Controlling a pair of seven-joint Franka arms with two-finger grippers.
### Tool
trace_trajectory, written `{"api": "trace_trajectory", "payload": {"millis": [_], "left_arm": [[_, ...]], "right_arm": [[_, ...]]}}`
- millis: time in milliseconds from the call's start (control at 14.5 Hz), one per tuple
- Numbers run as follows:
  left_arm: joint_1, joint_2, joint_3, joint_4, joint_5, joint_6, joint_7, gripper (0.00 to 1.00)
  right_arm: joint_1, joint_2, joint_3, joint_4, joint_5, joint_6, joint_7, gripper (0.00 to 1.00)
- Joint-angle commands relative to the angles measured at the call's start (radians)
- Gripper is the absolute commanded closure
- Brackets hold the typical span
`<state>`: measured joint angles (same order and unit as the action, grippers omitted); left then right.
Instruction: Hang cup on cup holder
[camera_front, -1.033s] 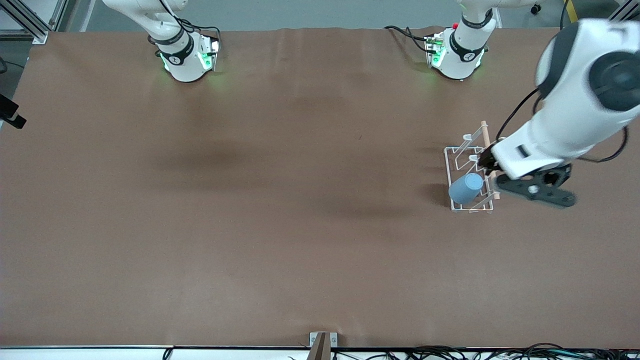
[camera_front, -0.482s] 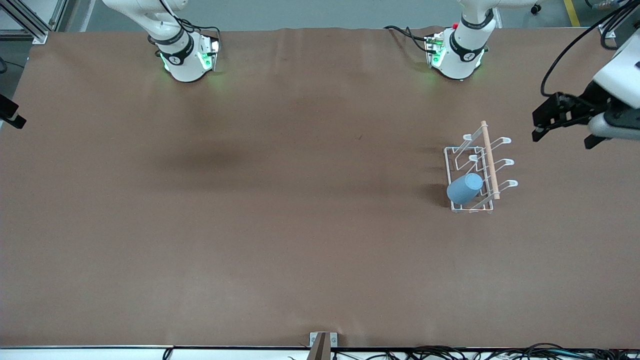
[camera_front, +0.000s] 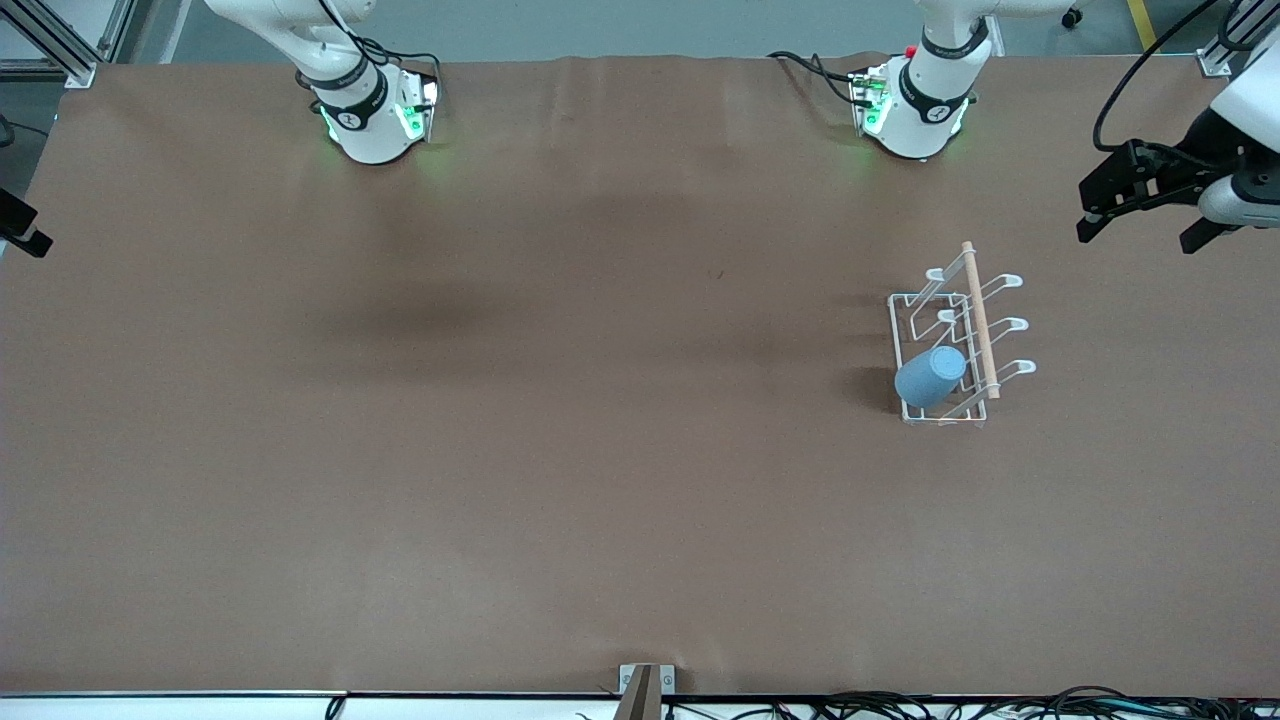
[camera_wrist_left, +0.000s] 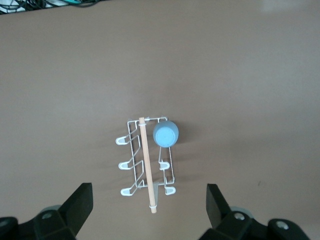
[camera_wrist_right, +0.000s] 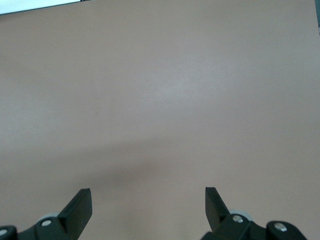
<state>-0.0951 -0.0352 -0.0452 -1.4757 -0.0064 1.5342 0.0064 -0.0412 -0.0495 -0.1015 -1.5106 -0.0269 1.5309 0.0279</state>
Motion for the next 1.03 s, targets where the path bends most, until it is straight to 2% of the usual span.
{"api": "trace_trajectory", "payload": {"millis": [0,964], "left_arm": [[-0.012,-0.040,0.013,-0.052,-0.015,-0.003,0.007,0.00],[-0.008,-0.023,0.015,-0.084,-0.010,0.055,-0.028,0.00]], "right_arm": [[-0.014,0.003,0.011,0.012,-0.002,-0.012,0.007,0.00],[-0.014,0.003,0.009,0.012,-0.002,-0.012,0.006,0.00]]}}
